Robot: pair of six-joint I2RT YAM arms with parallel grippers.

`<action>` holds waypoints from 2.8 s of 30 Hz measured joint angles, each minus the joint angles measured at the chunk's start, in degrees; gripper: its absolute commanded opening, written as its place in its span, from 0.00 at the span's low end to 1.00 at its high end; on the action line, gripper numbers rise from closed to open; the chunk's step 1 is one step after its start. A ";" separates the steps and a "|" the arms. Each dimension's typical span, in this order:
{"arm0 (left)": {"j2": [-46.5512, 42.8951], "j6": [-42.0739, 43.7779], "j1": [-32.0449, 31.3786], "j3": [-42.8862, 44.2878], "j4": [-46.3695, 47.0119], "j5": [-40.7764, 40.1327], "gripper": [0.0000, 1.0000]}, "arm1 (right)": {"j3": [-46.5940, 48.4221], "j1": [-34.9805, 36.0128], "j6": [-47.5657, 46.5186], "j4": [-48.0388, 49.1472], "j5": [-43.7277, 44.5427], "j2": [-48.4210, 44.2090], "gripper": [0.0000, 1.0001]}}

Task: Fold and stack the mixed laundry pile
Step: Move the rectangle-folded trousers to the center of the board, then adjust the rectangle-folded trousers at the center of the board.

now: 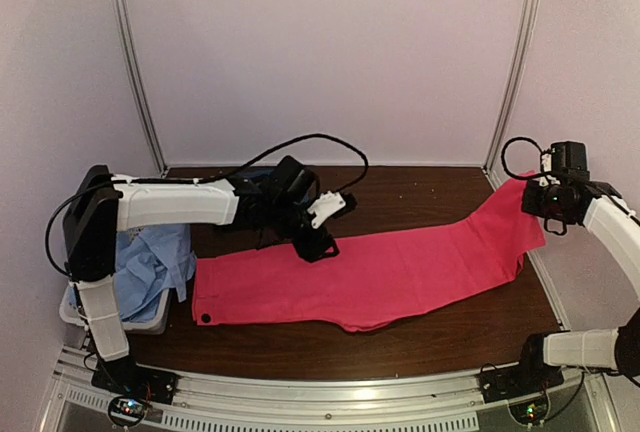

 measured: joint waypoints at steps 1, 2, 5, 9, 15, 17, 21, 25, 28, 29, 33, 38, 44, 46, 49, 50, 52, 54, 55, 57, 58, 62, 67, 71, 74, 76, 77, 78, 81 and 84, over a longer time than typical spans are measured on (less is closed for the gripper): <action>3.45 2.69 -0.07 6.21 0.39 1.36 0.56 | -0.07 0.00 0.04 0.28 -0.09 0.22 0.00; 7.34 5.05 -0.07 12.66 0.76 2.47 0.55 | -0.13 0.00 0.15 0.61 -0.28 0.42 0.00; 18.95 10.78 0.04 30.42 1.49 5.75 0.52 | -0.42 0.00 0.31 1.31 -0.85 0.57 0.00; 30.99 15.93 0.15 45.42 0.61 9.86 0.48 | -0.92 0.00 0.68 1.95 -1.29 0.55 0.00; 45.29 19.98 0.15 60.52 -2.58 13.51 0.43 | -1.79 0.00 1.03 2.60 -1.70 0.52 0.00; 48.85 20.63 0.15 64.13 -3.87 14.21 0.42 | -2.03 0.00 1.07 2.64 -1.77 0.52 0.00; 51.80 20.92 0.15 66.23 -6.21 14.25 0.39 | -2.49 0.00 1.07 3.30 -1.81 0.52 0.00; 52.85 19.96 0.24 67.60 -8.11 13.68 0.33 | -2.82 0.00 1.11 3.54 -1.88 0.52 0.00; 52.85 17.35 0.44 68.54 -9.27 13.64 0.33 | -2.82 0.00 1.18 3.69 -2.10 0.52 0.00; 52.85 16.44 0.55 68.67 -9.68 13.33 0.32 | -2.82 0.00 1.22 3.74 -2.23 0.52 0.00; 52.85 14.01 0.94 68.22 -13.97 10.86 0.31 | -2.82 0.00 1.27 3.76 -2.62 0.52 0.00; 44.39 12.09 1.11 51.93 -8.68 9.20 0.29 | -2.82 0.00 1.27 3.65 -2.78 0.42 0.00; 24.33 9.94 1.05 18.29 -0.42 4.90 0.29 | -3.30 0.00 1.40 2.89 -3.96 -1.09 0.00; 19.52 9.51 1.05 10.60 1.68 3.80 0.32 | -4.39 0.00 1.55 2.89 -4.94 -2.23 0.00; 14.58 8.92 1.05 3.17 4.20 3.08 0.35 | -6.49 0.00 1.57 2.73 -6.25 -3.54 0.00; 14.03 8.90 1.05 2.47 4.24 3.02 0.37 | -6.84 0.00 1.60 2.51 -6.47 -3.74 0.00; 13.99 8.92 1.05 2.73 4.22 2.95 0.39 | -7.08 0.00 1.73 1.62 -6.60 -3.98 0.00; 14.21 9.29 1.05 3.89 3.39 2.75 0.39 | -7.06 0.00 1.90 0.87 -6.25 -4.66 0.00; 14.49 9.55 1.05 5.09 2.67 2.82 0.40 | -7.06 0.00 2.21 0.33 -5.90 -5.40 0.00; 15.72 10.38 1.05 8.70 1.86 3.28 0.39 | -7.04 0.00 2.73 -0.68 -5.31 -7.34 0.00; 16.59 10.91 1.05 10.97 1.53 3.72 0.39 | -6.97 0.00 2.91 -1.05 -4.94 -8.17 0.00; 20.98 12.68 1.03 20.26 0.96 6.16 0.36 | -6.49 0.00 3.28 -1.70 -4.59 -8.72 0.00; 26.51 14.51 0.68 27.69 -0.90 9.16 0.32 | -6.49 0.00 3.50 -1.79 -4.68 -8.00 0.00; 29.97 15.39 0.26 30.01 -3.54 11.13 0.29 | -6.49 0.00 3.52 -1.79 -4.66 -7.91 0.00; 31.78 15.67 -0.02 31.06 -4.92 12.28 0.28 | -6.49 0.00 3.56 -1.79 -4.66 -7.91 0.00; 32.11 15.82 -0.07 32.15 -5.64 12.59 0.27 | -6.49 0.00 3.63 -1.79 -4.68 -7.91 0.00; 32.15 15.87 -0.09 32.30 -5.68 12.66 0.26 | -6.49 0.00 3.65 -1.79 -4.66 -7.91 0.00; 32.20 15.89 -0.09 32.46 -5.95 12.72 0.25 | -6.49 0.00 3.65 -1.79 -4.66 -7.91 0.00; 32.41 16.13 -0.20 32.68 -6.25 12.68 0.20 | -6.49 0.00 3.65 -1.77 -4.66 -7.91 0.00; 32.41 16.61 -0.39 32.72 -6.29 12.26 0.12 | -6.49 0.00 3.65 -1.77 -4.66 -7.87 0.00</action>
